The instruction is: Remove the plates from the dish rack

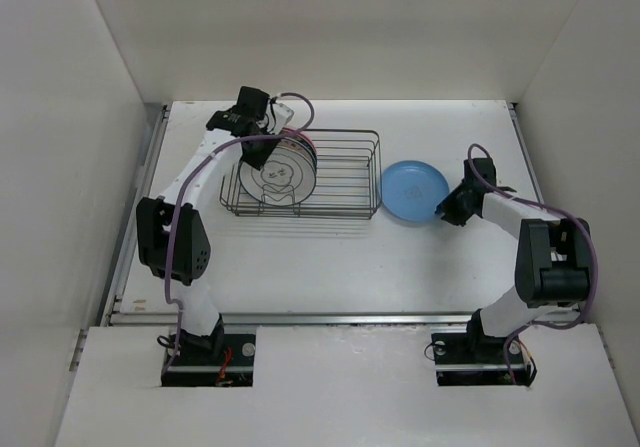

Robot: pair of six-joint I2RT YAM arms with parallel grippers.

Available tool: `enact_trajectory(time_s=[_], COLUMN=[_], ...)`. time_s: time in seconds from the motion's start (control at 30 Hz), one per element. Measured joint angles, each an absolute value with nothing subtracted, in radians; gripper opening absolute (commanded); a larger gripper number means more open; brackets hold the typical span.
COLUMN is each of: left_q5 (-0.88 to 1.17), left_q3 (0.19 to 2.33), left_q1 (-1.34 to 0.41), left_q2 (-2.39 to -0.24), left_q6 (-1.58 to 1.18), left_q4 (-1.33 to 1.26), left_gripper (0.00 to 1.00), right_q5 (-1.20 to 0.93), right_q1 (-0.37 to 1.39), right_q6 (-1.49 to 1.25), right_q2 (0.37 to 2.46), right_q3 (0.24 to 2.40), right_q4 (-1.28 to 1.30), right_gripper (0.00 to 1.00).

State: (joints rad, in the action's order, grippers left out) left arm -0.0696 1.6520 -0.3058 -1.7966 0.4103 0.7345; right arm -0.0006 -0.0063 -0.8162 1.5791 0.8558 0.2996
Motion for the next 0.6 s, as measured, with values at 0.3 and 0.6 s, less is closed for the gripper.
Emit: enact_trajectory(time_s=[0.3, 0.6], left_q5=[-0.091, -0.093], left_q3=[1.679, 1.738], left_q1=[-0.310, -0.295], left_q2=[-1.797, -1.775], left_q6=[0.445, 0.433], left_q4=[0.753, 0.791], left_gripper=[0.00, 0.00], right_q5=[0.023, 0.041], right_q1=[0.001, 0.104], right_q6=[-0.730, -0.598], right_q2=[1.577, 1.507], right_q3=[0.879, 0.967], right_q4=[0.321, 0.350], right_gripper=[0.44, 0.73])
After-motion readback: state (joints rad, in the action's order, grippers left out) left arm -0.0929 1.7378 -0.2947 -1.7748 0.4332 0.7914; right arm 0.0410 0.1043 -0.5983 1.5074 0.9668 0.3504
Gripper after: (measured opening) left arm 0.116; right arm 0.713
